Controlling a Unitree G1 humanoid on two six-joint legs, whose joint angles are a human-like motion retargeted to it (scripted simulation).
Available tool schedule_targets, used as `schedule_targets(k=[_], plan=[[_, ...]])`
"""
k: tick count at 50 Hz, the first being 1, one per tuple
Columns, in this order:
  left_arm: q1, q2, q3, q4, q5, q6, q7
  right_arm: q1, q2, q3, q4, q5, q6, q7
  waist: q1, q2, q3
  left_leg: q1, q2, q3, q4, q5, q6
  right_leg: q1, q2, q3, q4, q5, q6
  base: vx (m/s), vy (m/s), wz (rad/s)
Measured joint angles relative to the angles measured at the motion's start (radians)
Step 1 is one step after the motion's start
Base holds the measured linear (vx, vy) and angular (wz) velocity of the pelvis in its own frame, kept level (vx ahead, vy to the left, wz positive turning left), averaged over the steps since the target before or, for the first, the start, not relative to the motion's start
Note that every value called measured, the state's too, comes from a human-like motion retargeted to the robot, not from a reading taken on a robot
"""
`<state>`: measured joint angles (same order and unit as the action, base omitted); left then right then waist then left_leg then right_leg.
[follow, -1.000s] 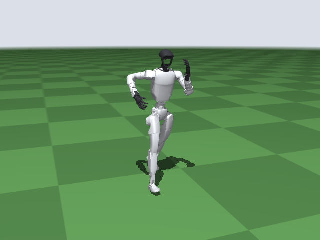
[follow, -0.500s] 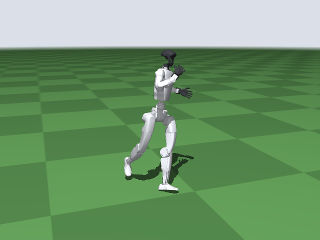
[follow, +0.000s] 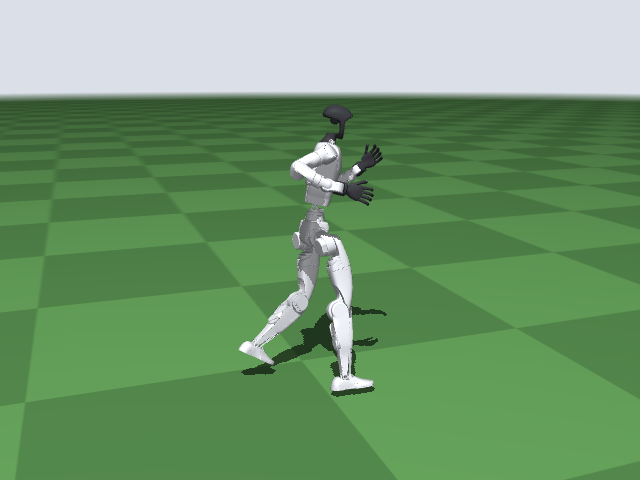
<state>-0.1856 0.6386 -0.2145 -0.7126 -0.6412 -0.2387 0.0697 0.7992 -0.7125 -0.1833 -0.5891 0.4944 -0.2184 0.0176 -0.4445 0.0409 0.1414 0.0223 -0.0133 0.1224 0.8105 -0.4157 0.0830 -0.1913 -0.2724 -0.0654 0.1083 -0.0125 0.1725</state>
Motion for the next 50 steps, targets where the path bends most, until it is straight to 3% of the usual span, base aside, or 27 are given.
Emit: schedule_targets(k=[5, 7, 9, 12, 15, 18, 20, 22, 25, 27, 30, 33, 35, 36, 38, 40, 42, 45, 47, 50], plan=[[0.204, -0.149, 0.043, 0.219, -0.156, 0.035, 0.108, -0.268, -0.065, 0.127, 0.126, 0.024, -0.003, -0.073, 0.141, 0.079, 0.111, -0.234, 0.054, -0.041, 0.576, -0.299, 0.132, -0.034, 0.037, -0.134, 0.375, -0.405, -0.050, 0.49, -0.41, 0.95], [0.363, -0.166, 0.075, 0.330, -0.088, 0.053, 0.124, -0.483, -0.119, 0.244, 0.222, -0.059, 0.002, -0.092, 0.221, 0.096, 0.127, -0.328, 0.057, -0.030, 0.667, -0.368, 0.151, -0.049, 0.040, -0.163, 0.499, -0.465, -0.044, 0.48, -0.21, 0.68], [0.542, -0.113, 0.111, 0.312, -0.113, 0.050, 0.090, -0.685, -0.118, 0.337, 0.199, -0.097, -0.002, -0.116, 0.331, 0.080, 0.095, -0.415, 0.064, 0.027, 0.659, -0.385, 0.162, -0.024, 0.034, -0.183, 0.497, -0.468, -0.051, 0.54, -0.07, 0.52], [0.793, 0.070, 0.210, 0.159, -0.209, 0.049, 0.032, -0.862, -0.021, 0.371, 0.027, -0.017, -0.019, -0.142, 0.538, 0.003, -0.003, -0.495, 0.057, 0.150, 0.460, -0.356, 0.175, 0.065, 0.011, -0.202, 0.352, -0.343, -0.071, 0.63, 0.18, 0.66], [0.938, 0.129, 0.295, 0.108, -0.259, 0.050, -0.023, -0.962, 0.010, 0.376, -0.116, -0.043, -0.025, -0.129, 0.670, -0.086, -0.092, -0.474, -0.002, 0.278, 0.024, -0.265, 0.176, 0.161, -0.034, -0.244, 0.173, -0.055, -0.053, 0.69, 0.43, 1.46], [0.980, 0.065, 0.347, 0.084, -0.258, 0.046, -0.037, -0.988, 0.007, 0.421, -0.229, -0.051, -0.048, -0.127, 0.709, -0.110, -0.109, -0.337, -0.018, 0.448, -0.441, -0.144, 0.064, 0.251, 0.007, -0.209, 0.109, 0.143, -0.016, 0.77, 0.46, 1.95], [0.924, 0.003, 0.331, 0.074, -0.235, 0.050, -0.039, -0.978, -0.003, 0.460, -0.276, -0.027, -0.055, -0.104, 0.701, -0.087, -0.085, -0.261, -0.006, 0.523, -0.617, -0.090, -0.006, 0.284, 0.083, -0.109, 0.151, 0.137, -0.010, 0.77, 0.36, 2.22], [0.788, -0.061, 0.269, 0.093, -0.187, 0.080, -0.040, -0.930, -0.028, 0.476, -0.260, 0.001, -0.041, -0.070, 0.660, -0.051, -0.059, -0.227, 0.009, 0.529, -0.639, -0.085, -0.026, 0.262, 0.137, -0.055, 0.286, 0.044, -0.022, 0.75, 0.30, 2.56], [0.477, -0.125, 0.124, 0.198, -0.073, 0.099, -0.014, -0.814, -0.052, 0.488, -0.122, -0.050, -0.012, -0.064, 0.560, -0.026, -0.015, -0.238, 0.027, 0.405, -0.454, -0.238, 0.053, 0.165, 0.119, -0.120, 0.578, -0.123, -0.078, 0.75, 0.22, 2.90], [0.186, -0.131, 0.012, 0.287, -0.006, 0.069, 0.064, -0.720, -0.049, 0.500, 0.049, -0.126, -0.007, -0.135, 0.486, -0.026, 0.030, -0.246, 0.014, 0.283, -0.351, -0.360, 0.087, 0.052, 0.078, -0.146, 0.782, -0.260, -0.115, 0.73, 0.12, 2.98], [-0.260, -0.116, -0.068, 0.301, 0.001, 0.019, 0.149, -0.521, -0.051, 0.450, 0.234, -0.159, -0.008, -0.208, 0.340, -0.002, 0.099, -0.209, 0.000, 0.116, -0.311, -0.438, 0.078, -0.138, 0.061, -0.133, 0.982, -0.439, -0.151, 0.83, 0.09, 3.23], [-0.630, -0.094, -0.059, 0.253, -0.002, -0.034, 0.208, -0.271, -0.139, 0.294, 0.185, -0.110, -0.071, -0.171, 0.151, 0.080, 0.140, -0.090, 0.022, -0.037, -0.461, -0.318, -0.037, -0.300, 0.082, -0.156, 0.972, -0.494, -0.123, 1.07, 0.08, 3.32], [-0.764, -0.128, -0.070, 0.202, -0.114, -0.115, 0.218, -0.121, -0.198, 0.195, 0.139, -0.066, -0.088, -0.129, 0.027, 0.148, 0.150, 0.001, 0.068, -0.113, -0.580, -0.139, -0.103, -0.349, 0.097, -0.224, 0.834, -0.464, -0.089, 1.27, -0.05, 2.96], [-0.796, -0.126, -0.068, 0.195, -0.078, -0.131, 0.219, -0.067, -0.207, 0.159, 0.133, -0.044, -0.081, -0.099, -0.016, 0.177, 0.148, 0.043, 0.092, -0.137, -0.634, -0.015, -0.134, -0.349, 0.102, -0.277, 0.715, -0.430, -0.071, 1.35, -0.16, 2.45], [-0.821, -0.132, -0.060, 0.177, -0.011, -0.146, 0.218, -0.002, -0.202, 0.113, 0.137, -0.021, -0.052, -0.035, -0.073, 0.213, 0.144, 0.127, 0.123, -0.173, -0.730, 0.235, -0.186, -0.326, 0.109, -0.385, 0.458, -0.363, -0.036, 1.40, -0.29, 1.81], [-0.798, -0.106, -0.028, 0.185, 0.184, -0.099, 0.238, 0.000, -0.173, 0.106, 0.154, -0.045, -0.025, 0.016, -0.082, 0.203, 0.139, 0.220, 0.120, -0.193, -0.786, 0.433, -0.208, -0.283, 0.115, -0.456, 0.232, -0.319, 0.005, 1.44, -0.40, 1.03], [-0.686, -0.156, -0.025, 0.138, 0.030, -0.102, 0.181, -0.082, -0.137, 0.162, 0.179, -0.104, -0.013, 0.015, -0.048, 0.140, 0.166, 0.320, 0.080, -0.200, -0.747, 0.487, -0.159, -0.219, 0.123, -0.403, 0.142, -0.283, 0.030, 1.47, -0.43, 0.33], [-0.460, -0.142, 0.017, 0.202, 0.181, -0.025, 0.140, -0.277, -0.105, 0.285, 0.245, -0.211, -0.027, -0.030, 0.027, 0.045, 0.208, 0.313, 0.002, -0.167, -0.389, 0.333, -0.037, -0.099, 0.107, -0.231, 0.219, -0.291, -0.011, 1.47, -0.42, -0.09], [-0.242, -0.147, 0.012, 0.271, 0.105, -0.004, 0.164, -0.482, -0.118, 0.380, 0.330, -0.222, -0.022, -0.108, 0.073, 0.088, 0.169, 0.035, 0.063, -0.103, 0.107, 0.150, -0.039, -0.163, 0.110, -0.217, 0.447, -0.441, -0.116, 1.43, -0.38, -0.03], [0.144, -0.093, 0.033, 0.350, 0.049, 0.027, 0.134, -0.798, -0.093, 0.445, 0.334, -0.214, -0.024, -0.183, 0.213, 0.084, 0.135, -0.237, 0.087, -0.053, 0.458, -0.025, 0.074, -0.100, 0.131, -0.199, 0.500, -0.570, -0.160, 1.38, -0.39, -0.70]])
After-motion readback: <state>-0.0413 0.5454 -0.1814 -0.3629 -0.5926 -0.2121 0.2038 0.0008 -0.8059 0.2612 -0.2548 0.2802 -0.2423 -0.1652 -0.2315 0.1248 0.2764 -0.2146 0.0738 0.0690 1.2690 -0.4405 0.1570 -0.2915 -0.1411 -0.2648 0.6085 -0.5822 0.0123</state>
